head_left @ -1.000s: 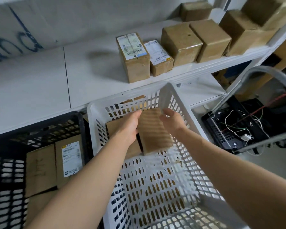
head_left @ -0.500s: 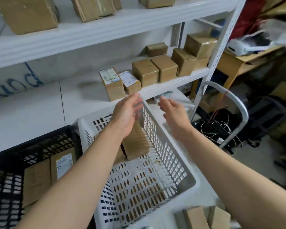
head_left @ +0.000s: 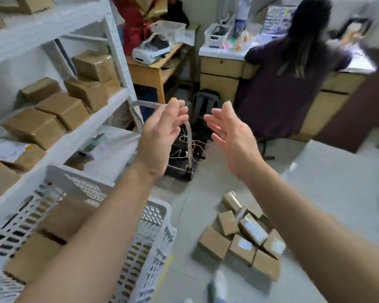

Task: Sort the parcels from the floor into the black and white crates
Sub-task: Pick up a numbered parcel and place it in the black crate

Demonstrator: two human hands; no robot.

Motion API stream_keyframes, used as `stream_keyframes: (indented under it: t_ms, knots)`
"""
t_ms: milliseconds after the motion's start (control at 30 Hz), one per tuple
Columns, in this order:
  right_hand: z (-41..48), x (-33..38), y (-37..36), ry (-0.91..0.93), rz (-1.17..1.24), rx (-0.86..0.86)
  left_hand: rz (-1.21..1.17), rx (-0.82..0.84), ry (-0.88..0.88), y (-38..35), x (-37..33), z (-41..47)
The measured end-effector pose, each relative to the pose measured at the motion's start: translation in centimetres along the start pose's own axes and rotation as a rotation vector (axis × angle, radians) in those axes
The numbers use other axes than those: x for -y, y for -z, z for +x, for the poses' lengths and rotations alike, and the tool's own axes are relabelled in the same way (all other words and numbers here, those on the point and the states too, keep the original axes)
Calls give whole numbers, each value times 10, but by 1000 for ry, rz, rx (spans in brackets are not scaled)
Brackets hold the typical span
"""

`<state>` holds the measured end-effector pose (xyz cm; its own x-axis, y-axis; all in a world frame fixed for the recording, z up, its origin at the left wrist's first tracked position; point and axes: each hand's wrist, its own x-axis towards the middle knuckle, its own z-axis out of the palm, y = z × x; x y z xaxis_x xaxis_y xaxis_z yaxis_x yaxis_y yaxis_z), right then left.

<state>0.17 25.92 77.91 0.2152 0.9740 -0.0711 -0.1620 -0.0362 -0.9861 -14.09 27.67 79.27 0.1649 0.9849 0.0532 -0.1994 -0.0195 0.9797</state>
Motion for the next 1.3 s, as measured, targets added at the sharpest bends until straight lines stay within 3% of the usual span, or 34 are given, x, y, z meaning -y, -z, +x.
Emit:
stream_keyframes:
  t_ms: [233, 433, 767, 1100, 1300]
  knots:
    - [-53, 8, 146, -18, -10, -360, 35, 327, 97, -128, 41, -17]
    - [-81, 13, 265, -22, 12, -539, 67, 493, 136, -239, 72, -29]
    - [-83, -10, 482, -188, -73, -710, 48, 500, 338, -428, 174, -41]
    - [-47, -90, 563, -393, -43, -763, 155, 463, 530, -485, 271, -5]
    - [-31, -178, 613, -502, -53, -824, 254, 506, 616, -506, 386, 7]
